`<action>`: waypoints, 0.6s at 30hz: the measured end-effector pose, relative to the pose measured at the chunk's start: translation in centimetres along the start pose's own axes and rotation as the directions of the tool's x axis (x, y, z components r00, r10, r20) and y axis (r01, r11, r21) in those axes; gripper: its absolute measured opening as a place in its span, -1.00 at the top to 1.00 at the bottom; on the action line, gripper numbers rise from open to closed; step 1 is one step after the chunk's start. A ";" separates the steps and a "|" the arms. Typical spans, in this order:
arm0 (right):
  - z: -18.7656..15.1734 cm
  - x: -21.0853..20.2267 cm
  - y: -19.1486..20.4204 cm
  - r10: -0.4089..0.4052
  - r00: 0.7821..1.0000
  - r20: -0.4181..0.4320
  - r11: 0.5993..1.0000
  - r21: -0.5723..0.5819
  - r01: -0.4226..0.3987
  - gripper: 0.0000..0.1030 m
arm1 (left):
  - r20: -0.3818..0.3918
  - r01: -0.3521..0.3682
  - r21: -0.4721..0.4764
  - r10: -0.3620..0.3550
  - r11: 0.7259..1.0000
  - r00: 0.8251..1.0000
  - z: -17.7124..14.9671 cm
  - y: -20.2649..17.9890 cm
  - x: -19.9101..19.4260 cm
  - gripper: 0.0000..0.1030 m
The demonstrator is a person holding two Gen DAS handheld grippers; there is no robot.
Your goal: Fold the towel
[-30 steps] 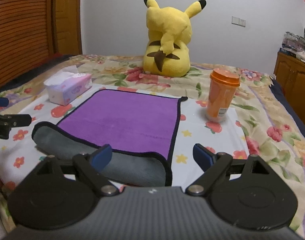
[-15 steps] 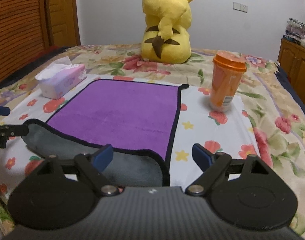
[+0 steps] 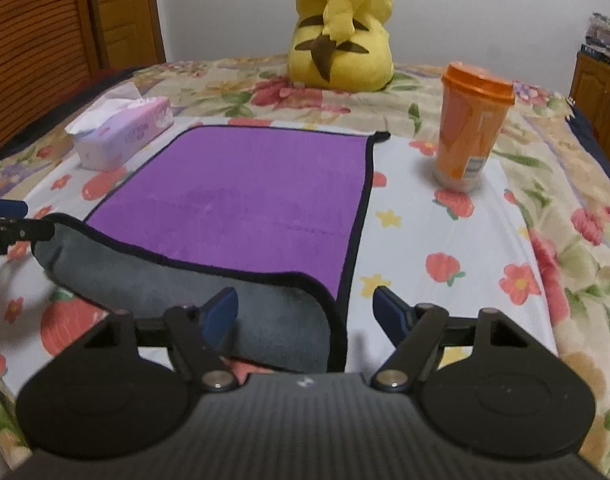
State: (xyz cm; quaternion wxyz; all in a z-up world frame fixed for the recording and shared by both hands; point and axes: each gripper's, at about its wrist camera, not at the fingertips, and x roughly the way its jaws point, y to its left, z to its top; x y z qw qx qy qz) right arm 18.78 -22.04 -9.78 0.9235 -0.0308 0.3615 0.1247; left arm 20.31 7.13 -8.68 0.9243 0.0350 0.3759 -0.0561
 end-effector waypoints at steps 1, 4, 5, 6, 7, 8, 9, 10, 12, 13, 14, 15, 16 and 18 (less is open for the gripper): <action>0.0 0.1 -0.1 0.002 1.000 -0.006 1.000 0.004 -0.002 -0.42 | -0.004 0.006 -0.001 -0.006 1.000 1.000 -0.1 0.0 0.1 -0.20; -0.1 0.5 -0.2 0.012 1.000 -0.023 1.000 0.014 -0.012 -0.39 | -0.011 0.027 0.000 -0.027 1.000 1.000 -0.2 -0.2 0.5 -0.01; -0.1 0.6 -0.3 0.015 0.999 -0.028 1.000 0.017 -0.015 -0.38 | -0.014 0.032 0.002 -0.032 0.999 0.999 -0.2 -0.3 0.6 0.04; -0.2 0.7 -0.3 0.020 0.999 -0.035 1.000 0.021 -0.019 -0.37 | -0.019 0.036 0.005 -0.036 0.999 0.999 -0.3 -0.4 0.7 0.07; -0.2 0.8 -0.4 0.025 0.999 -0.039 0.999 0.024 -0.024 -0.35 | -0.023 0.040 0.008 -0.040 0.999 0.999 -0.3 -0.5 0.8 0.12; -0.2 0.9 -0.4 0.031 0.998 -0.045 0.999 0.028 -0.030 -0.32 | -0.030 0.044 0.008 -0.044 0.999 0.999 -0.4 -0.6 1.0 0.15; -0.3 1.0 -0.5 0.035 0.998 -0.050 0.999 0.031 -0.034 -0.30 | -0.036 0.047 0.008 -0.046 0.999 0.998 -0.4 -0.6 1.1 0.15; -0.3 1.1 -0.5 0.039 0.998 -0.055 0.999 0.033 -0.037 -0.26 | -0.043 0.048 0.007 -0.048 0.999 0.998 -0.4 -0.6 1.3 0.18; -0.3 1.2 -0.5 0.046 0.997 -0.064 0.998 0.036 -0.044 -0.21 | -0.063 0.052 -0.002 -0.052 0.999 0.997 -0.5 -0.6 1.7 0.20; -0.4 1.3 -0.5 0.054 0.996 -0.071 0.998 0.039 -0.051 -0.19 | -0.073 0.050 -0.006 -0.051 0.999 0.996 -0.6 -0.5 1.8 0.21; -0.4 1.4 -0.5 0.060 0.995 -0.077 0.998 0.041 -0.057 -0.16 | -0.083 0.048 -0.009 -0.048 0.999 0.995 -0.7 -0.5 2.0 0.21; -0.4 1.5 -0.5 0.064 0.995 -0.082 0.997 0.041 -0.060 -0.15 | -0.091 0.045 -0.012 -0.046 0.999 0.995 -0.8 -0.4 2.1 0.21; -0.4 1.6 -0.5 0.064 0.994 -0.087 0.997 0.040 -0.061 -0.15 | -0.097 0.043 -0.017 -0.045 0.999 0.994 -0.9 -0.4 2.2 0.21; -0.5 1.7 -0.5 0.065 0.994 -0.089 0.997 0.036 -0.062 -0.13 | -0.110 0.039 -0.018 -0.041 0.999 0.993 -1.1 -0.5 2.4 0.21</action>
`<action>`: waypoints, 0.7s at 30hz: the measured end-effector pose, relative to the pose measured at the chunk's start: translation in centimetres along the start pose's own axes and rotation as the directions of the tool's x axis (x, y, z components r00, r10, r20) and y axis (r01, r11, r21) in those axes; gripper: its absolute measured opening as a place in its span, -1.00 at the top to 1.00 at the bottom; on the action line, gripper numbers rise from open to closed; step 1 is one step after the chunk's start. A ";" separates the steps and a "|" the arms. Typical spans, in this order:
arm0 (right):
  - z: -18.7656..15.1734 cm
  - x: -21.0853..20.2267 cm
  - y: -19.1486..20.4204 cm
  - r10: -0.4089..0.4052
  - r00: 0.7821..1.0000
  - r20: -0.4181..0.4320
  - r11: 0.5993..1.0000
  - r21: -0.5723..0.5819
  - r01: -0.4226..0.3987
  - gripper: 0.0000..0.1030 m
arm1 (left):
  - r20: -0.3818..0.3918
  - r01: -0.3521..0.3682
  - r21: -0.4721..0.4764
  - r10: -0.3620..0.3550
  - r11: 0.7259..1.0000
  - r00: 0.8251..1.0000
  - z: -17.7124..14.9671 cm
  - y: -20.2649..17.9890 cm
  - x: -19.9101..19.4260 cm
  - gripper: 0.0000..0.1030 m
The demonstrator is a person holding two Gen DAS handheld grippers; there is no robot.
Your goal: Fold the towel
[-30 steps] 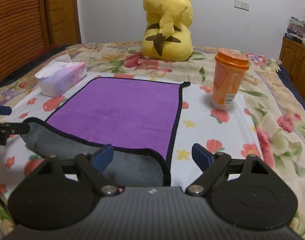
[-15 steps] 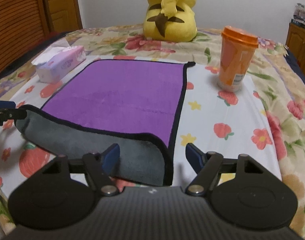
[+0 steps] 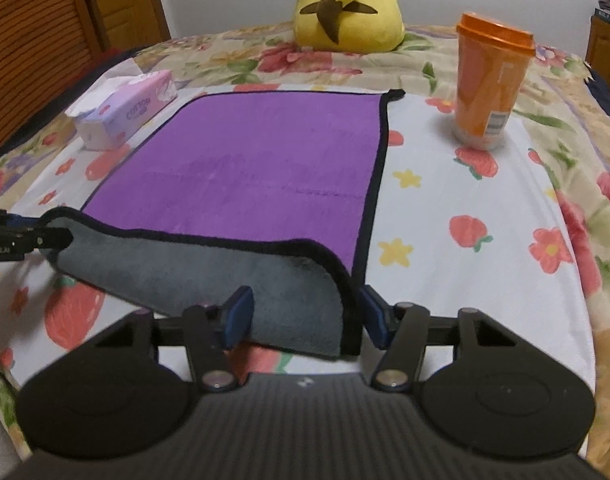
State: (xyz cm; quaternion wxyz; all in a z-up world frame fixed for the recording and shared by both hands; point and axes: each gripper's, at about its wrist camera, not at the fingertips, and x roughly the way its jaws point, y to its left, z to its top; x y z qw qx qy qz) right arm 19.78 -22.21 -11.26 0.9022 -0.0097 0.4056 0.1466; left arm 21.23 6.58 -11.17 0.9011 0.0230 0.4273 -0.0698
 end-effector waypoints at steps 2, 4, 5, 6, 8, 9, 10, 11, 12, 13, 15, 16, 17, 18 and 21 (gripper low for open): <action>0.1 0.0 0.0 0.004 1.000 0.003 1.000 0.001 -0.004 -0.08 | -0.001 -0.003 -0.002 0.003 1.000 1.000 -0.1 0.1 0.0 0.22; 0.1 -0.1 -0.1 0.005 1.000 0.006 1.000 -0.002 -0.005 0.01 | -0.002 0.002 -0.005 -0.002 1.000 1.000 -0.1 0.0 0.0 0.30; 0.1 -0.1 -0.1 0.004 1.000 0.008 1.000 -0.003 -0.004 0.09 | -0.002 0.005 -0.005 -0.005 1.000 1.000 -0.2 0.0 0.0 0.36; 0.2 -0.1 -0.2 0.005 1.000 0.010 1.000 -0.003 -0.005 0.21 | -0.003 0.006 -0.003 -0.006 1.000 1.000 -0.1 0.0 0.0 0.40; 0.2 -0.1 -0.2 0.004 1.000 0.011 1.000 -0.005 -0.004 0.38 | 0.000 0.006 0.001 -0.006 1.000 1.000 -0.2 -0.1 -0.1 0.58; 0.2 -0.1 -0.3 0.000 1.000 0.012 1.000 -0.007 0.000 0.47 | 0.001 0.007 0.000 -0.007 1.000 1.000 -0.1 -0.2 -0.1 0.63; 0.2 -0.1 -0.3 -0.003 1.000 0.013 1.000 -0.011 0.003 0.49 | 0.003 0.010 -0.001 -0.010 1.000 1.000 -0.1 -0.2 -0.1 0.70; 0.2 -0.1 -0.3 -0.007 1.000 0.014 1.000 -0.015 0.007 0.55 | 0.004 0.012 -0.002 -0.012 1.000 1.000 -0.1 -0.2 -0.2 0.73; 0.2 -0.1 -0.4 -0.012 1.000 0.017 1.000 -0.018 0.012 0.57 | 0.009 0.014 -0.003 -0.014 1.000 1.000 -0.2 -0.2 -0.2 0.75; 0.3 -0.1 -0.4 -0.013 1.000 0.019 1.000 -0.019 0.013 0.59 | 0.014 0.017 -0.003 -0.017 1.000 1.000 -0.2 -0.2 -0.3 0.77; 0.3 -0.1 -0.5 -0.026 0.999 0.026 0.999 -0.019 0.027 0.71 | 0.024 0.021 -0.001 -0.021 1.000 0.999 -0.1 -0.3 -0.5 0.79; 0.3 -0.1 -0.6 -0.032 0.999 0.026 0.999 -0.017 0.032 0.88 | 0.030 0.023 0.001 -0.023 1.000 0.999 -0.1 -0.3 -0.6 0.81; 0.3 0.0 -0.8 -0.030 0.999 0.027 0.999 -0.013 0.030 0.88 | 0.037 0.025 0.003 -0.025 1.000 0.999 -0.1 -0.4 -0.7 0.82; 0.3 0.0 -0.8 -0.027 0.999 0.028 1.000 -0.010 0.027 0.89 | 0.044 0.028 0.004 -0.028 1.000 0.999 -0.1 -0.4 -0.8 0.83; 0.4 -0.2 -0.7 -0.030 0.999 0.039 0.999 -0.018 0.031 0.90 | 0.073 0.031 0.006 -0.031 1.000 0.997 0.2 -0.6 -1.4 0.83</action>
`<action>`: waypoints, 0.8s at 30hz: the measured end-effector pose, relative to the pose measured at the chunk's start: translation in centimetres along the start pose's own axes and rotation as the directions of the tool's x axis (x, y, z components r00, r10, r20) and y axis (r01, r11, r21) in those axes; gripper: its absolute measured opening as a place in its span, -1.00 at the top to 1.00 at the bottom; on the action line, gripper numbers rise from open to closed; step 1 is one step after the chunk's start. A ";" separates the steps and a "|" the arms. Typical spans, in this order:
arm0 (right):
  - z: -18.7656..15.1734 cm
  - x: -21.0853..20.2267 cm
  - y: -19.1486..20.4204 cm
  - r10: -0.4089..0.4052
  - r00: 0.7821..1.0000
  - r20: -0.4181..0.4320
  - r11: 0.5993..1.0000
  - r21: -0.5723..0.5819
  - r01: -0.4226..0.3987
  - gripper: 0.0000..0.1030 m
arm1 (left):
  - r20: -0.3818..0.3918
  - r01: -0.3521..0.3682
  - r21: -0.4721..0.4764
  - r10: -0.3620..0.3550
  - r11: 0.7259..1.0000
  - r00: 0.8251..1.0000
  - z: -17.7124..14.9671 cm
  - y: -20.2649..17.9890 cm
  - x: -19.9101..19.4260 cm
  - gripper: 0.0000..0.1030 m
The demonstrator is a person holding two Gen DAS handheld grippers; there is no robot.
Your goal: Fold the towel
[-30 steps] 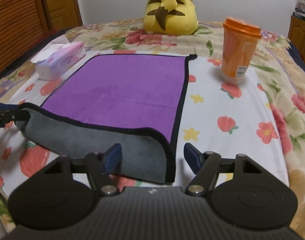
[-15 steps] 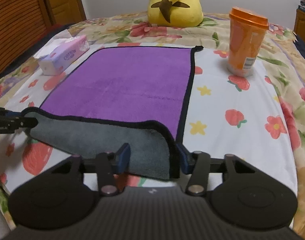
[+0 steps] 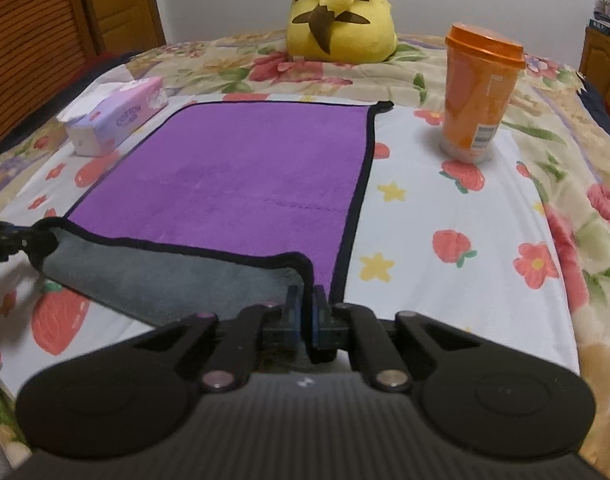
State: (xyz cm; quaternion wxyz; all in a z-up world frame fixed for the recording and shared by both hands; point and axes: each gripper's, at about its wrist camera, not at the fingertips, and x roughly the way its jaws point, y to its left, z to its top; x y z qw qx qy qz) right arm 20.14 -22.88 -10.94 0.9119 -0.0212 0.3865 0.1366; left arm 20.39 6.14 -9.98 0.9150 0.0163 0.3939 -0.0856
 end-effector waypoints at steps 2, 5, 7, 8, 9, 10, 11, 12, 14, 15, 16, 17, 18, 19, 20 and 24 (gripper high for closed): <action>0.1 -0.2 0.1 0.000 1.000 0.009 1.000 0.000 0.000 0.90 | 0.040 0.004 0.009 -0.005 1.000 0.999 0.3 -0.3 -0.8 0.83; 0.4 -0.6 0.0 0.007 0.999 0.031 1.000 0.010 -0.007 0.90 | 0.078 0.007 0.006 -0.008 1.000 0.997 0.7 -0.5 -1.6 0.83; 0.6 -0.9 -0.2 0.017 0.999 0.047 1.000 0.020 -0.018 0.90 | 0.098 0.009 0.007 -0.010 1.000 0.995 0.8 -0.6 -2.0 0.83; 0.7 -1.0 -0.2 0.019 0.998 0.052 1.000 0.021 -0.020 0.90 | 0.108 0.011 0.007 -0.011 1.000 0.994 0.9 -0.7 -2.2 0.83; 0.7 -1.1 -0.2 0.021 0.998 0.056 1.000 0.021 -0.022 0.90 | 0.118 0.012 0.006 -0.012 1.000 0.993 1.0 -0.7 -2.3 0.83; 0.8 -1.2 -0.2 0.020 0.998 0.061 1.000 0.020 -0.021 0.90 | 0.127 0.011 0.003 -0.011 1.000 0.992 1.1 -0.7 -2.5 0.83; 0.8 -1.2 -0.2 0.020 0.998 0.065 1.000 0.020 -0.021 0.90 | 0.137 0.010 0.000 -0.010 1.000 0.990 1.2 -0.7 -2.6 0.83; 0.9 -1.3 -0.2 0.020 0.997 0.069 1.000 0.019 -0.022 0.90 | 0.145 0.011 -0.002 -0.011 1.000 0.989 1.3 -0.7 -2.8 0.83; 1.0 -1.6 -0.1 0.021 0.996 0.085 1.000 0.010 -0.022 0.90 | 0.168 0.018 -0.004 -0.017 1.000 0.986 1.5 -0.8 -3.3 0.84; 1.1 -1.7 0.0 0.020 0.995 0.094 1.000 0.005 -0.020 0.90 | 0.181 0.022 -0.006 -0.021 1.000 0.983 1.6 -0.8 -3.6 0.84; 1.2 -1.9 0.0 0.021 0.994 0.104 1.000 0.002 -0.021 0.90 | 0.192 0.027 -0.007 -0.025 1.000 0.981 1.7 -0.8 -3.8 0.84; 1.3 -2.0 0.0 0.024 0.993 0.112 1.000 0.001 -0.024 0.90 | 0.201 0.029 -0.008 -0.027 1.000 0.979 1.8 -0.8 -4.0 0.84; 1.5 -2.1 -0.1 0.025 0.993 0.119 1.000 0.002 -0.025 0.90 | 0.209 0.031 -0.009 -0.029 0.999 0.978 1.8 -0.8 -4.1 0.84; 1.6 -2.3 -0.1 0.025 0.991 0.129 1.000 0.002 -0.026 0.91 | 0.215 0.031 -0.008 -0.029 0.999 0.976 1.9 -0.8 -4.2 0.84; 1.7 -2.4 -0.1 0.026 0.990 0.136 1.000 0.002 -0.027 0.91 | 0.220 0.032 -0.009 -0.029 0.999 0.975 2.0 -0.8 -4.3 0.84; 2.1 -2.8 -0.4 0.034 0.987 0.159 0.999 0.008 -0.035 0.91 | 0.235 0.034 -0.017 -0.029 0.999 0.972 2.2 -0.7 -4.4 0.84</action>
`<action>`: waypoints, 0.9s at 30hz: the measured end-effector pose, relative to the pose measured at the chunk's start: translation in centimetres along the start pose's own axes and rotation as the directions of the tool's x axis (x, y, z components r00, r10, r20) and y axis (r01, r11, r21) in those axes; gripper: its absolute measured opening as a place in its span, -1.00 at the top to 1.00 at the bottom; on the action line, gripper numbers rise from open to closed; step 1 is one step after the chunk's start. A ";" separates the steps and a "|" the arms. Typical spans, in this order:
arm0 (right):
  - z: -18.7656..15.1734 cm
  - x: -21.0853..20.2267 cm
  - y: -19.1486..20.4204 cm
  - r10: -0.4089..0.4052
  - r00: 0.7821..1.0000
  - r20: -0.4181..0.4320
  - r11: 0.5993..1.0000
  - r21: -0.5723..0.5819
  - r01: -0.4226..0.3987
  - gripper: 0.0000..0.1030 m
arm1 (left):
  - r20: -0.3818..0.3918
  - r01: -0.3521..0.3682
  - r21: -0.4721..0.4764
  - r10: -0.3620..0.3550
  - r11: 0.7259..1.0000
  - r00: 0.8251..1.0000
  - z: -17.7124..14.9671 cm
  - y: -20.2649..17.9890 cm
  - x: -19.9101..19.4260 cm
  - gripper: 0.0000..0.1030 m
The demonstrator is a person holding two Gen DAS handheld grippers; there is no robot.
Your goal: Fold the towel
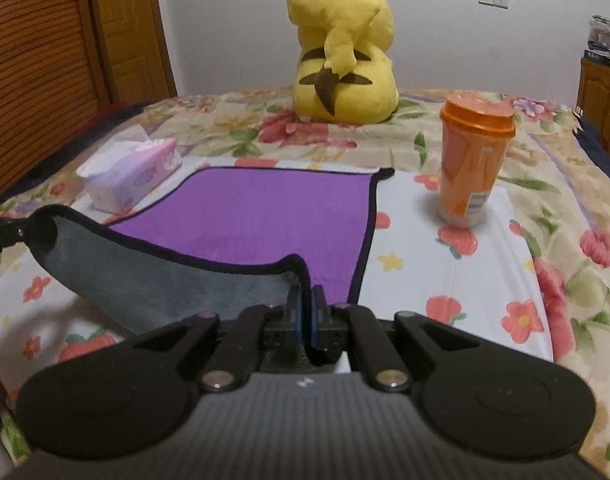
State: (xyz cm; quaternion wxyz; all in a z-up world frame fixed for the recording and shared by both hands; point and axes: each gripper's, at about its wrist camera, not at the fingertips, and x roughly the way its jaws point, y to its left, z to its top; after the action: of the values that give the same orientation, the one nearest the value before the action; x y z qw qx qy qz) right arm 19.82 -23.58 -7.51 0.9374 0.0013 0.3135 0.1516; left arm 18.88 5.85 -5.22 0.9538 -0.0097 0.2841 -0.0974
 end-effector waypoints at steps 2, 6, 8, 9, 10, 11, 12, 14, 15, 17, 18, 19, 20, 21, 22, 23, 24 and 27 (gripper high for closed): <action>0.2 -0.1 -0.1 0.002 1.000 0.010 1.000 0.003 -0.002 0.91 | 0.008 -0.001 -0.001 0.001 1.000 1.000 0.1 0.0 0.0 0.84; 0.5 -0.2 -0.2 0.003 1.000 0.027 1.000 0.001 -0.003 0.91 | 0.021 0.001 -0.005 -0.001 1.000 1.000 0.6 0.3 0.1 0.84; 0.6 -0.4 -0.2 0.008 0.999 0.036 1.000 0.002 -0.008 0.91 | 0.030 0.002 -0.003 -0.002 1.000 1.000 0.8 0.3 0.2 0.84; 0.7 -0.4 -0.3 0.010 0.999 0.041 1.000 0.004 -0.010 0.91 | 0.034 0.003 -0.002 -0.002 1.000 0.999 0.9 0.3 0.2 0.84; 0.7 -0.5 -0.3 0.011 0.999 0.044 1.000 0.004 -0.011 0.91 | 0.038 0.002 0.001 -0.002 1.000 0.999 1.0 0.3 0.3 0.84; 0.8 -0.5 -0.3 0.011 0.999 0.047 1.000 0.003 -0.011 0.90 | 0.043 0.001 0.004 -0.001 1.000 0.999 1.1 0.3 0.4 0.84; 0.8 -0.5 -0.3 0.011 0.999 0.050 1.000 0.002 -0.011 0.91 | 0.045 0.001 0.006 -0.001 1.000 0.999 1.2 0.3 0.5 0.84; 1.0 -0.5 -0.4 0.009 0.999 0.053 1.000 -0.002 -0.009 0.91 | 0.049 0.002 0.009 -0.002 1.000 0.999 1.4 0.3 0.7 0.84; 1.0 -0.4 -0.5 0.008 0.998 0.055 1.000 -0.003 -0.008 0.91 | 0.049 0.002 0.011 -0.002 1.000 0.999 1.4 0.3 0.8 0.84; 1.1 -0.3 -0.6 0.007 0.998 0.054 1.000 -0.003 -0.007 0.91 | 0.051 -0.001 0.015 0.000 1.000 0.999 1.6 0.3 1.1 0.84; 1.1 -0.2 -0.6 0.006 0.999 0.053 1.000 -0.006 -0.005 0.91 | 0.051 -0.001 0.016 0.001 1.000 0.999 1.6 0.3 1.2 0.84; 1.0 0.0 -0.6 0.004 0.999 0.051 1.000 -0.010 -0.004 0.91 | 0.049 -0.002 0.016 0.001 1.000 0.999 1.6 0.4 1.4 0.84; 1.0 0.1 -0.6 0.003 0.999 0.048 1.000 -0.015 -0.002 0.91 | 0.048 -0.002 0.018 0.001 1.000 0.999 1.6 0.4 1.5 0.84; 0.9 0.3 -0.6 0.001 0.999 0.044 1.000 -0.019 0.000 0.91 | 0.046 -0.004 0.020 0.003 1.000 0.999 1.6 0.4 1.7 0.84; 0.9 0.5 -0.6 -0.001 0.999 0.042 1.000 -0.021 0.001 0.91 | 0.046 -0.005 0.022 0.004 1.000 0.999 1.6 0.4 1.8 0.84; 0.9 0.6 -0.6 -0.002 0.999 0.040 1.000 -0.023 0.003 0.91 | 0.046 -0.006 0.024 0.005 1.000 0.999 1.6 0.4 1.9 0.84; 0.9 0.7 -0.6 -0.003 0.999 0.040 1.000 -0.026 0.004 0.91 | 0.047 -0.006 0.024 0.005 1.000 0.999 1.7 0.5 2.1 0.84; 1.0 1.0 -0.7 -0.007 0.999 0.039 0.999 -0.036 0.008 0.91 | 0.047 -0.007 0.025 0.006 1.000 0.999 1.7 0.5 2.2 0.84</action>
State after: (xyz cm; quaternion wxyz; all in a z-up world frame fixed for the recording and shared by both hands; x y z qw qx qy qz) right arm 21.37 -23.84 -7.39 0.9437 -0.0138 0.2925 0.1536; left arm 21.75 5.84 -5.02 0.9605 0.0011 0.2604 -0.0977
